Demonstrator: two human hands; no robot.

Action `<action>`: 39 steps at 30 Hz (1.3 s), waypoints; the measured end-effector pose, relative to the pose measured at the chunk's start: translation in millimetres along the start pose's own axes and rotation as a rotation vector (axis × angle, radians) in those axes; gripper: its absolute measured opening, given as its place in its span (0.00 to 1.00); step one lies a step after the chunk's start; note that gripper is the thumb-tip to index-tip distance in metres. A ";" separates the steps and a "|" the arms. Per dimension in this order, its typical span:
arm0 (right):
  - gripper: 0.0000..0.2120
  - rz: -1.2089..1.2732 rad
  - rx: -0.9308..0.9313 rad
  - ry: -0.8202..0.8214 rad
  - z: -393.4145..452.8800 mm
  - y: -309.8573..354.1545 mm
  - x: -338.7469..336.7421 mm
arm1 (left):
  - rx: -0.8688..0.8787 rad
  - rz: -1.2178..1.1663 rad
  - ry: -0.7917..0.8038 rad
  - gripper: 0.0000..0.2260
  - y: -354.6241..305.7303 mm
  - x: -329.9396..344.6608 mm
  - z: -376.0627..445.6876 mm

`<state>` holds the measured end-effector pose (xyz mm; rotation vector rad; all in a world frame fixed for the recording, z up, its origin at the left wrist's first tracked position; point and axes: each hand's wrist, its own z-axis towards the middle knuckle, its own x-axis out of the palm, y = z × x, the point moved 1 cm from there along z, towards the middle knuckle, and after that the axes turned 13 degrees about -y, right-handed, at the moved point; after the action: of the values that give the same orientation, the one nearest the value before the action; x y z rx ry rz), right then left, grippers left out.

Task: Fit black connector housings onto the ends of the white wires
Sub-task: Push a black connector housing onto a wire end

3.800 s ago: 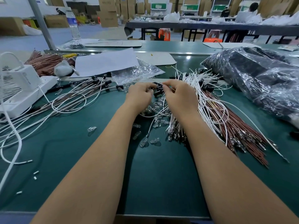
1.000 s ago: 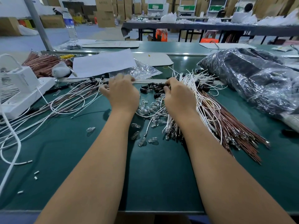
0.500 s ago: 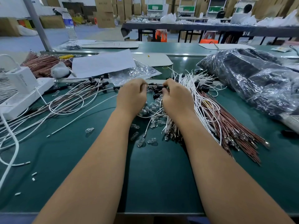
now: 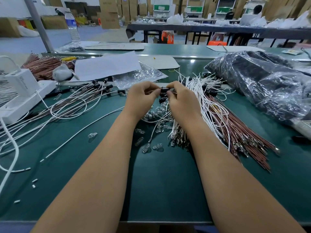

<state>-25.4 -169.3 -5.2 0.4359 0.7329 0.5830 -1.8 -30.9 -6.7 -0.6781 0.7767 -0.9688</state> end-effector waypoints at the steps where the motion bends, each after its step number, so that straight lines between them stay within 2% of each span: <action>1: 0.12 0.010 0.007 -0.009 -0.1 0.4 -0.1 | -0.022 -0.006 -0.005 0.02 0.7 -0.4 0.6; 3: 0.14 0.021 0.027 -0.041 0.1 -0.4 -0.5 | -0.059 -0.011 -0.008 0.03 2.2 -1.1 1.2; 10: 0.05 0.109 0.100 -0.195 3.8 -3.8 -5.3 | -0.129 -0.091 -0.038 0.04 6.8 -5.3 2.9; 23: 0.03 0.171 0.081 -0.251 5.1 -4.6 -7.0 | -0.172 -0.180 0.015 0.04 6.0 -7.6 2.7; 28: 0.06 0.257 0.162 -0.254 5.4 -3.2 -7.1 | -0.128 -0.199 0.028 0.02 2.5 -8.1 1.3; 32: 0.10 0.476 0.340 -0.211 9.6 -2.0 -8.4 | -0.108 -0.186 0.012 0.04 1.8 -7.8 2.3; 34: 0.11 0.521 0.370 -0.204 9.9 -2.3 -9.1 | -0.099 -0.182 0.002 0.04 2.2 -7.4 2.1; 39: 0.08 0.394 0.225 -0.210 7.9 -3.9 -5.2 | -0.019 -0.134 -0.065 0.04 0.4 -8.3 2.3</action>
<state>-21.5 -176.8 0.4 0.8488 0.5136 0.8123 -2.7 -22.9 -3.5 -0.7820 0.6905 -1.0564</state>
